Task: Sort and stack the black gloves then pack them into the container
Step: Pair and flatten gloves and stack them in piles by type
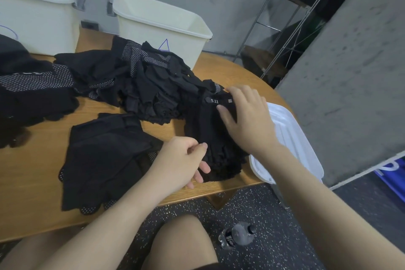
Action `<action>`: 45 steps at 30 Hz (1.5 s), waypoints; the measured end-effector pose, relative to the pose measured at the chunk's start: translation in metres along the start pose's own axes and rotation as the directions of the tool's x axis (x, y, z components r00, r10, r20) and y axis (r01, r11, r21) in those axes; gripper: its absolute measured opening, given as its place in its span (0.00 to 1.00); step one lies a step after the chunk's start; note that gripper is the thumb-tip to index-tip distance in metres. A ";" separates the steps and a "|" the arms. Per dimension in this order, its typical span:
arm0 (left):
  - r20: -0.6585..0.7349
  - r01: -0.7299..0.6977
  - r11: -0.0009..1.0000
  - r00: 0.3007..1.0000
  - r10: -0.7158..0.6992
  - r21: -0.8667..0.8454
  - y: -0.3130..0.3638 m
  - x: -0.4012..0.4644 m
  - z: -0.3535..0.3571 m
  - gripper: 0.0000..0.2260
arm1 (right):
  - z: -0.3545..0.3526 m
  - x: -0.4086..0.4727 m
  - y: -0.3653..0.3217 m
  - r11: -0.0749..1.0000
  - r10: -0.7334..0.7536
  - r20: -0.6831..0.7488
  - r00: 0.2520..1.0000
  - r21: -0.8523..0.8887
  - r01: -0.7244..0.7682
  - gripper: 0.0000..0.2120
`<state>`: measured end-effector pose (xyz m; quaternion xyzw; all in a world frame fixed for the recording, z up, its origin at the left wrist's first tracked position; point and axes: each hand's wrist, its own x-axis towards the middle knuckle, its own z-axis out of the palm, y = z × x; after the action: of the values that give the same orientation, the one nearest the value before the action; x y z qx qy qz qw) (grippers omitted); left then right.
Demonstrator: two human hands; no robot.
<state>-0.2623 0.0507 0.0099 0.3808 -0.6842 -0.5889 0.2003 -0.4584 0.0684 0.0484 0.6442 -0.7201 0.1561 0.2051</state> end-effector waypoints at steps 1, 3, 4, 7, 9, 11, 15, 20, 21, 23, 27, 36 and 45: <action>0.002 0.000 1.000 1.000 0.000 -0.003 0.000 0.000 0.000 0.13 | 0.002 -0.007 -0.008 0.999 -0.050 -0.043 0.998 0.001 0.050 0.21; 0.006 -0.002 1.000 1.000 0.002 -0.007 0.000 0.000 0.000 0.13 | 0.008 -0.017 -0.020 0.995 -0.079 0.003 0.997 0.062 0.079 0.25; 0.008 -0.003 1.000 1.000 0.003 -0.007 0.000 -0.001 -0.001 0.12 | 0.011 -0.021 -0.024 0.993 -0.075 0.068 0.995 0.091 0.069 0.27; 0.017 0.013 1.000 1.000 -0.014 0.022 -0.001 -0.003 -0.002 0.11 | 0.020 -0.027 -0.025 0.988 -0.057 0.265 0.963 0.153 0.016 0.30; 0.025 0.039 0.999 0.999 -0.040 0.037 0.000 -0.005 -0.003 0.11 | 0.025 -0.030 -0.021 0.982 -0.051 0.325 0.944 0.191 -0.013 0.31; 0.029 0.059 0.997 0.998 -0.060 0.046 0.000 -0.006 -0.004 0.11 | 0.033 -0.034 -0.019 0.980 -0.032 0.362 0.931 0.193 -0.041 0.32; 0.034 0.064 0.997 0.997 -0.065 0.046 0.002 -0.011 -0.009 0.10 | 0.044 -0.037 -0.018 0.987 -0.001 0.394 0.919 0.146 -0.062 0.35; -0.018 -0.036 0.996 0.999 0.037 0.082 0.005 -0.029 -0.027 0.08 | 0.048 -0.034 -0.020 0.994 0.025 0.414 0.910 0.082 -0.065 0.38; -0.050 -0.066 0.992 0.996 0.072 0.109 0.004 -0.034 -0.033 0.08 | 0.048 -0.032 -0.021 0.996 0.035 0.419 0.907 0.064 -0.068 0.39; -0.147 -0.129 0.969 0.976 0.162 0.212 -0.002 -0.045 -0.048 0.08 | 0.047 -0.030 -0.023 0.997 0.042 0.434 0.900 0.042 -0.067 0.38; -0.318 -0.179 0.792 0.847 0.426 0.584 -0.028 -0.056 -0.085 0.04 | 0.044 -0.027 -0.025 0.998 0.041 0.462 0.886 0.019 -0.056 0.36; -0.295 -0.072 0.635 0.841 0.453 0.769 -0.076 -0.070 -0.134 0.16 | 0.006 -0.005 -0.044 0.993 0.036 0.463 0.886 -0.115 0.019 0.37; -0.367 0.078 0.675 0.882 0.297 0.733 -0.088 -0.086 -0.166 0.28 | -0.004 0.056 -0.128 0.994 -0.075 0.320 0.945 0.097 0.046 0.32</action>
<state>-0.0635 0.0059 -0.0223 0.5127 -0.8161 -0.1466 0.2228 -0.3361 0.0068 0.0742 0.6913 -0.7162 0.0740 0.0604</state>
